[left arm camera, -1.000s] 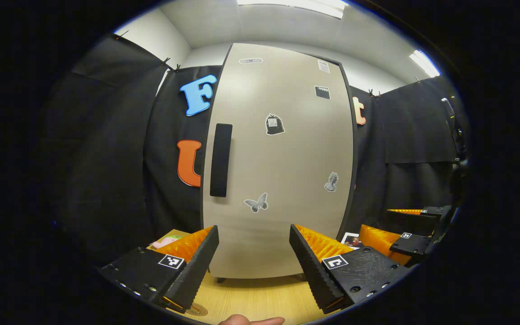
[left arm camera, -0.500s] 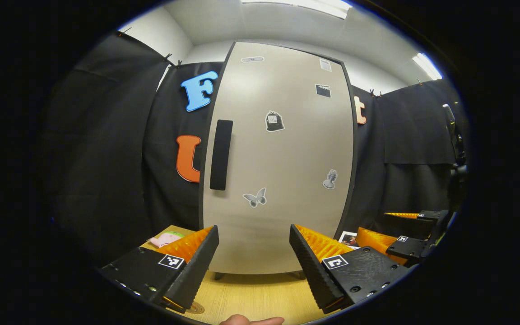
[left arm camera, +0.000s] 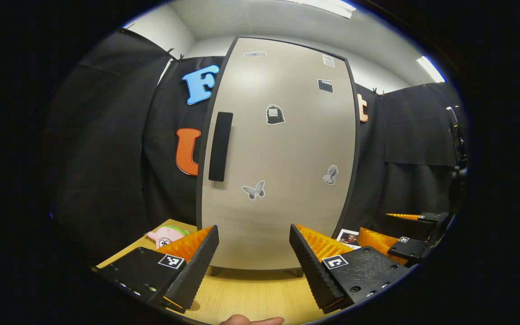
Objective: Open the cabinet door with the right hand, grasp the bottle in the cabinet with the left hand and place it on the coaster, then close the cabinet door with the right hand.
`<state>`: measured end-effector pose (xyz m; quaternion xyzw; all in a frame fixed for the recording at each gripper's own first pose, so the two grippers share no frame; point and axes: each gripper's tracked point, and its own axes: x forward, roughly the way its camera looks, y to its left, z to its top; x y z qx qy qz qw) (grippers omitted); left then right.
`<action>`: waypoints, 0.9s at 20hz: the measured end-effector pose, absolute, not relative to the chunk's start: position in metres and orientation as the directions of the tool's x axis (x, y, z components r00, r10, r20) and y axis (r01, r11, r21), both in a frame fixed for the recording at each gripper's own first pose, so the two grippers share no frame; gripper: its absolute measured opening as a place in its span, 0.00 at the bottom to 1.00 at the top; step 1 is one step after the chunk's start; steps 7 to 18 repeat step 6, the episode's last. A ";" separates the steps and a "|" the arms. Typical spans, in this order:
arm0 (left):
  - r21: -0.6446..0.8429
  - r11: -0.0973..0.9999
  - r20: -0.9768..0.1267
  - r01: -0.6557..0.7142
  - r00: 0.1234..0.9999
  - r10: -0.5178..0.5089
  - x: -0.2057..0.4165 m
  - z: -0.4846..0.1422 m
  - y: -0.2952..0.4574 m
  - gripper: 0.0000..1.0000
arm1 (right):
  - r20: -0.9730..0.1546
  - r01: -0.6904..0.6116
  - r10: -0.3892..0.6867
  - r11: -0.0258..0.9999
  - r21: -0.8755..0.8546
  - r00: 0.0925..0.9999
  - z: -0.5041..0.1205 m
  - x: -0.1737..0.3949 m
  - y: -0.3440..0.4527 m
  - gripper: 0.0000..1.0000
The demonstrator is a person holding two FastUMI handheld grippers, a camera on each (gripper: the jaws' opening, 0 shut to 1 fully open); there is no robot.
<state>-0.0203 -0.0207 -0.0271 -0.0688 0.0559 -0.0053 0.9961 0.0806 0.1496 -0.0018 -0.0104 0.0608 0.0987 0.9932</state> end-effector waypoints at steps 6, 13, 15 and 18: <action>-0.122 0.992 -0.148 -0.015 0.989 -0.003 -0.021 -0.036 -0.024 0.95 | -0.129 -0.213 0.211 0.977 -0.004 0.969 -0.006 0.078 0.145 1.00; -0.122 0.992 -0.148 -0.015 0.989 -0.003 -0.021 -0.036 -0.024 0.95 | -0.129 -0.213 0.211 0.977 -0.004 0.969 -0.006 0.078 0.145 1.00; -0.122 0.992 -0.148 -0.015 0.989 -0.003 -0.021 -0.036 -0.024 0.95 | -0.129 -0.213 0.211 0.977 -0.004 0.969 -0.006 0.078 0.145 1.00; -0.122 0.992 -0.148 -0.015 0.989 -0.003 -0.021 -0.036 -0.024 0.95 | -0.129 -0.213 0.211 0.977 -0.004 0.969 -0.006 0.078 0.145 1.00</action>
